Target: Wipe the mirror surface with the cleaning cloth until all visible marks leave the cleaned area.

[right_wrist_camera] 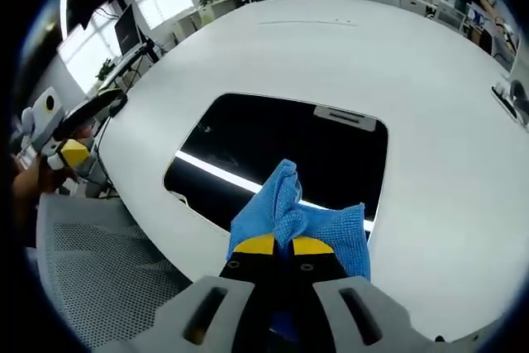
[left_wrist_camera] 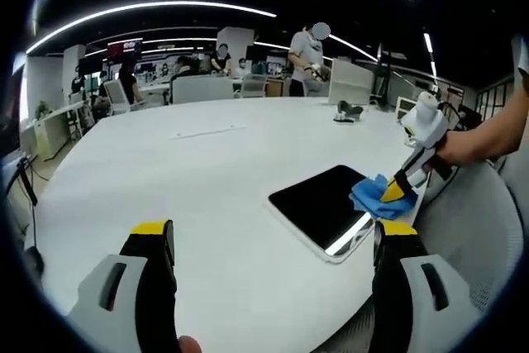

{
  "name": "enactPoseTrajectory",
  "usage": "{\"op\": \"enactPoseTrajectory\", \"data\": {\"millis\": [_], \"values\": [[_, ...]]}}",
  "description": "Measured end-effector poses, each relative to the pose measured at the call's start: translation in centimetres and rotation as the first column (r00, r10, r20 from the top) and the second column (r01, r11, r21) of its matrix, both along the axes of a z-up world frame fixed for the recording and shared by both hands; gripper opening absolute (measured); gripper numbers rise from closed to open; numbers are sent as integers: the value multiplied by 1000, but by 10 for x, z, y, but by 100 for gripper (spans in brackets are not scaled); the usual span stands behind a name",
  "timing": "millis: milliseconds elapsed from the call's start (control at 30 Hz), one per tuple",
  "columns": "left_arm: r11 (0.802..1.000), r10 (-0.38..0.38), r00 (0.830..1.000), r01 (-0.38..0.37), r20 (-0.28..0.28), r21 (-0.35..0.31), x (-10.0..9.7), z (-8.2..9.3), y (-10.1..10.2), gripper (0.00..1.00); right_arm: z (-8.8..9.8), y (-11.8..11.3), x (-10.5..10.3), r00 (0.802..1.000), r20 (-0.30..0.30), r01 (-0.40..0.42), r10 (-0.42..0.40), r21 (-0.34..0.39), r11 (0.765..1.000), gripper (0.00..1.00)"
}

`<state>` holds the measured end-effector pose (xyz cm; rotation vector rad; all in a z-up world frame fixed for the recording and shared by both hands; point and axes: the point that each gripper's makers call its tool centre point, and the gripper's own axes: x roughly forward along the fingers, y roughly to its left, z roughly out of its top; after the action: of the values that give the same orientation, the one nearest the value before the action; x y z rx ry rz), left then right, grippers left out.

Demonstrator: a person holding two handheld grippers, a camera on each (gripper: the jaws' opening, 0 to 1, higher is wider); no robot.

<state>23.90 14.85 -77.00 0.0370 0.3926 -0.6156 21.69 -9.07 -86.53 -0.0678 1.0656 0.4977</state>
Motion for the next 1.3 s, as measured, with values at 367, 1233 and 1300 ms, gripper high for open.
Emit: {"op": "enactPoseTrajectory", "data": {"millis": [367, 1233, 1300], "values": [[1000, -3, 1000, 3, 4, -5, 4, 1, -5, 99, 0, -3, 1, 1000, -7, 1, -1, 2, 1000, 0], [999, 36, 999, -36, -2, -32, 10, 4, 2, 99, -1, -28, 6, 999, -10, 41, -41, -3, 999, 0], [999, 39, 999, -39, -1, -35, 11, 4, 3, 99, 0, -30, 6, 999, -12, 47, -47, -2, 999, 0]]}}
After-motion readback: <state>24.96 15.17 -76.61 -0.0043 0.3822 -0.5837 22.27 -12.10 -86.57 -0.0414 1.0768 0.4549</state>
